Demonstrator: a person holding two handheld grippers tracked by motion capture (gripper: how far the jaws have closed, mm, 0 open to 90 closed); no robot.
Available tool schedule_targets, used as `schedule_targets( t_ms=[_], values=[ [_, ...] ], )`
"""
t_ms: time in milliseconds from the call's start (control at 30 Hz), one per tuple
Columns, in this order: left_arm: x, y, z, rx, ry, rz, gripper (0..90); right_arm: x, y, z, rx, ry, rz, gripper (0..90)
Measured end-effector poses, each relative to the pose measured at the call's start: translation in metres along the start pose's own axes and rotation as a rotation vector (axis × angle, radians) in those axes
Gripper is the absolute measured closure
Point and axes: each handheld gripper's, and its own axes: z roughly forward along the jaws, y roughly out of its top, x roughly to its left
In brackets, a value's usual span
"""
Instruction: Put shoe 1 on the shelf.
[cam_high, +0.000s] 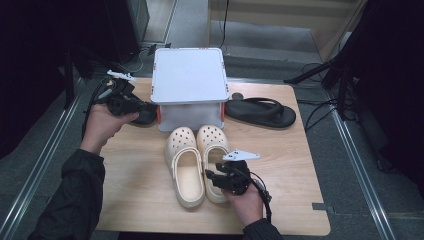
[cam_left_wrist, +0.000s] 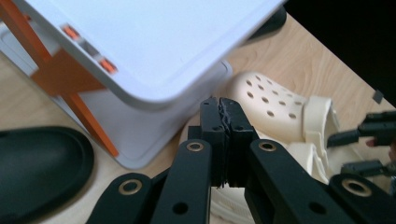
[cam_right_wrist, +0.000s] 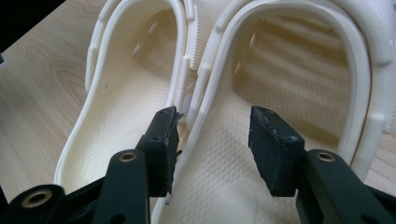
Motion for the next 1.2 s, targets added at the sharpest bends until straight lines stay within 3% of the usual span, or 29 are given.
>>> schedule_targets(
  t_ms=[200,267,400,600,767,967,1033,1200],
  values=[
    [0.007,0.012,0.005,-0.021,0.015,0.006,89.3,0.003,-0.001,0.003,0.012,-0.001,-0.001,52.1],
    [0.014,0.015,0.008,-0.029,-0.012,0.003,89.5,0.005,-0.001,0.006,0.021,-0.006,-0.002,51.0],
    [0.015,0.018,0.007,-0.033,0.057,0.019,89.6,0.007,0.000,0.008,0.016,-0.020,0.005,50.2],
    [0.017,0.018,0.006,-0.022,0.049,0.014,88.6,0.010,0.006,0.015,0.009,-0.045,0.029,46.5],
    [0.013,0.018,0.006,-0.016,0.082,0.029,87.1,0.010,0.013,0.022,0.005,-0.077,0.041,43.2],
    [0.015,0.018,0.006,-0.020,0.071,0.026,87.2,0.012,0.022,0.025,-0.010,-0.090,0.043,41.1],
    [0.015,0.018,0.006,-0.022,0.067,0.024,87.1,0.014,0.024,0.025,-0.010,-0.074,0.052,39.8],
    [0.015,0.018,0.006,-0.025,0.062,0.019,87.0,0.024,0.028,0.032,-0.004,-0.102,0.022,37.9]
  ],
)
